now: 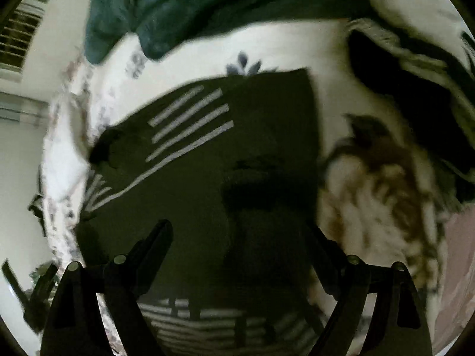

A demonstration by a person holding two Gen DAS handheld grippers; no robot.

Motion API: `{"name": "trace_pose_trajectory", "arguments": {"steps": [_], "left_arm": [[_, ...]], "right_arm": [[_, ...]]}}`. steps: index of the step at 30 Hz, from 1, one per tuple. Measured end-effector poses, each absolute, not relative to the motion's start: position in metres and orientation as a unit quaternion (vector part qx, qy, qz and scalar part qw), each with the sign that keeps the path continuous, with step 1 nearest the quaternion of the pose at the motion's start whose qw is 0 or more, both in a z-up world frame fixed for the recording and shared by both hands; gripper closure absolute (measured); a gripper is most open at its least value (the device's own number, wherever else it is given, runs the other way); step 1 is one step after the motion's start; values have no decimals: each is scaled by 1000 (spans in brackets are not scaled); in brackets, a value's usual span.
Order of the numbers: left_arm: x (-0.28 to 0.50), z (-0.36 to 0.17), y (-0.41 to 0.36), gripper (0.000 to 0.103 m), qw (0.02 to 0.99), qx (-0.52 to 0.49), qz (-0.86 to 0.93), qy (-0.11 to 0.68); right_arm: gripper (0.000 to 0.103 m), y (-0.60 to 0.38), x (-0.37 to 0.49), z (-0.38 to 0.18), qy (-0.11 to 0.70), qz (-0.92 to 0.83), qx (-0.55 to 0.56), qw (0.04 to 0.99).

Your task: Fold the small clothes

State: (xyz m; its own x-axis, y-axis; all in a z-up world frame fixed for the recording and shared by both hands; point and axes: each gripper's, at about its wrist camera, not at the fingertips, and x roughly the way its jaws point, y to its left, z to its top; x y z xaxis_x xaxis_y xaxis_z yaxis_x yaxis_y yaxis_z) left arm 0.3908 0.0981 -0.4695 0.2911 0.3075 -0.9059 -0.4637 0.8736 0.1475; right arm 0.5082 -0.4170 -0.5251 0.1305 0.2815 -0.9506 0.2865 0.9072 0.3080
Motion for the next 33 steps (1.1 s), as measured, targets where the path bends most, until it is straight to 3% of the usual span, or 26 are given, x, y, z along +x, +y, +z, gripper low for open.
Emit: {"name": "trace_pose_trajectory", "arguments": {"steps": [2,3,4,12,19,24,26,28,30,33], "left_arm": [[385,-478,107,19,794,-84,251,548],[383,-482,107,19,790,-90,256,550],[381,-486,108,19,787,-99,257,552],[412,-506,83,19,788,-103,218,567],[466,-556,55,19,778,-53,175,601],[486,-585,62,11,772,-26,155,616],[483,-575,61,11,777,-17,146,612],[473,-556,57,11,787,-14,133,603],[458,-529,48,11,800,-18,114,589],[426,-487,18,11,816,-19,75,573]], "right_arm": [[44,-409,523,-545,672,-9,208,710],[79,-407,526,-551,678,-22,192,710],[92,-405,527,-551,675,-43,168,718],[97,-432,514,-502,596,-111,157,780],[97,-452,524,-530,621,-120,146,761],[96,-456,528,-553,646,-106,142,743],[82,-457,527,-548,651,-97,143,739],[51,-459,519,-535,662,-81,150,730],[45,-463,502,-511,666,-56,172,723],[45,-468,461,-474,682,-26,167,712]]}}
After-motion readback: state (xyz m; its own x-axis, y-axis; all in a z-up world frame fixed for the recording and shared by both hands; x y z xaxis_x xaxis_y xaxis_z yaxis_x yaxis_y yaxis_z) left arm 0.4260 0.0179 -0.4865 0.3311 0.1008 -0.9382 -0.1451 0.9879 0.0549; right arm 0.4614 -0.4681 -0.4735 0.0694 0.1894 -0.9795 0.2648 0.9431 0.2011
